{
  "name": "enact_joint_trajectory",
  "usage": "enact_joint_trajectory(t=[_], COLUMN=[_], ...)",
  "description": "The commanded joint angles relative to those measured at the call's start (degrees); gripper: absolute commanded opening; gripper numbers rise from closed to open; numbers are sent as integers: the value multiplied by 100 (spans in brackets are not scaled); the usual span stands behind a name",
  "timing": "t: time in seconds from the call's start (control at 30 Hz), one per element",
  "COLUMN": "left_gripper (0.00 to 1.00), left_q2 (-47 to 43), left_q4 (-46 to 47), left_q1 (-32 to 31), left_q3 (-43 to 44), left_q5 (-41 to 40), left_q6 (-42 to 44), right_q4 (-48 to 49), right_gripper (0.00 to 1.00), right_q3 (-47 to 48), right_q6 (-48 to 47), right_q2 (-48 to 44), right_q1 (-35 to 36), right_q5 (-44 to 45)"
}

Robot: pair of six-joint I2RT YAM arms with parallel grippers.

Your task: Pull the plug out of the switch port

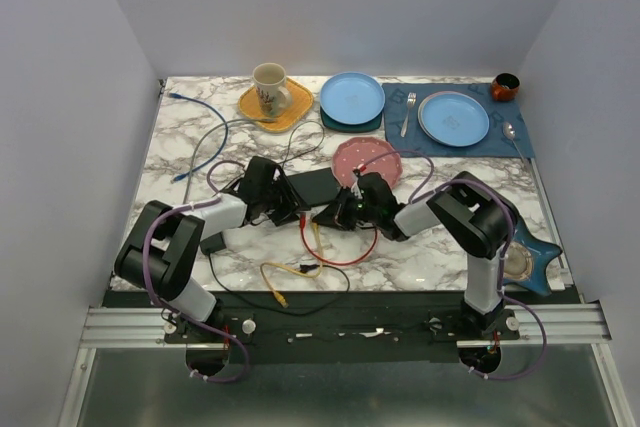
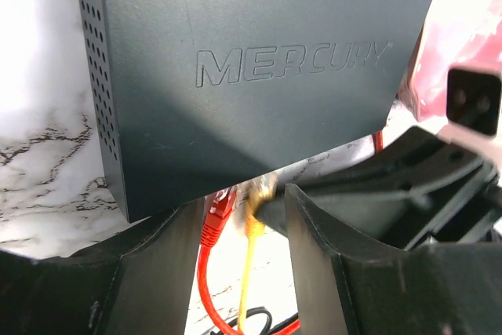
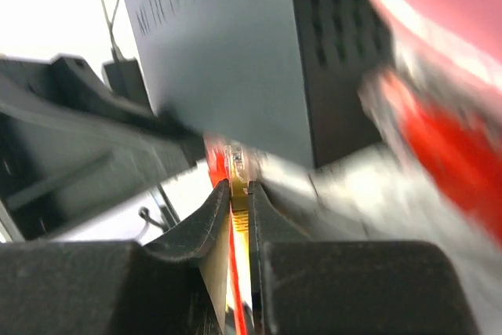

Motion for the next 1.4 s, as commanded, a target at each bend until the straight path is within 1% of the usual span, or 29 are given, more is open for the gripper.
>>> enact_joint_trajectory(t=[0.0,0.13,0.23,0.3,0.37,0.43,0.47,0.5,0.53,0.57,0.6,0.73,0.8,0.87,0.93,0.97,1.0,1.03,1.07,1.13,1.23,1.27,1.33,1.37], left_gripper=[57,57,59,62,68,75,77,79,84,86,99,99,99,99,99,99,99,99,99,99,99,99,99,99], left_q2=[20,-208,-533,-972,-1482,-1789,-2078,-2212,-2335,-2562,-2669,-3178,-3267,-3416,-3566,-3749,-3838,-3926,-4040,-4093,-4015,-3910,-3760,-3603], left_q4=[-333,-421,-377,-272,-167,157,316,378,361,370,396,651,713,678,459,345,39,-129,-261,-543,-755,-764,-869,-887], left_q1=[8,8,8,8,8,0,-44,-70,-114,-202,-246,-510,-694,-852,-1142,-1265,-1388,-1659,-1766,-2055,-2346,-2565,-2812,-3048], left_q3=[63,151,143,116,29,-120,-156,-165,-174,-191,-218,-524,-604,-718,-824,-850,-868,-886,-886,-886,-860,-851,-807,-798], left_q5=[-443,-513,-584,-654,-637,-445,-322,-286,-259,-233,-198,91,259,374,374,208,102,-29,-170,-189,-320,-347,-609,-750], left_q6=[51,78,218,411,578,728,789,955,1035,1123,1185,1352,1439,1562,1615,1764,1835,1923,1984,2090,2073,2047,2029,2029], right_q4=[-798,-1105,-1631,-2114,-2684,-2967,-3265,-3389,-3486,-3679,-3776,-4093,-4260,-4392,-4445,-4480,-4480,-4480,-4489,-4498,-4507,-4498,-4507,-4507], right_gripper=[1,1,1,1,1,1,1,1,1,1,1,1,1,1,1,1,1,1,1,1,1,1,1,1], right_q3=[-483,-580,-440,-221,-19,236,315,403,508,579,632,738,773,773,738,721,668,650,633,624,615,615,606,606], right_q6=[-556,-776,-1066,-1346,-1541,-1883,-1971,-2146,-2226,-2297,-2393,-2438,-2403,-2386,-2350,-2324,-2306,-2289,-2280,-2271,-2262,-2262,-2254,-2245], right_q2=[-292,-958,-1408,-1874,-2190,-2621,-2744,-3015,-3113,-3245,-3351,-3869,-3958,-4028,-4072,-4107,-4116,-4108,-4116,-4064,-3967,-3941,-3888,-3879], right_q1=[23,23,23,23,23,14,23,14,23,23,23,23,23,23,14,23,23,23,23,32,32,32,32,40], right_q5=[32,268,637,971,1347,1560,1770,1859,1929,2043,2088,2088,2088,2088,2088,2088,2088,2088,2088,2080,2062,2062,2053,2053])
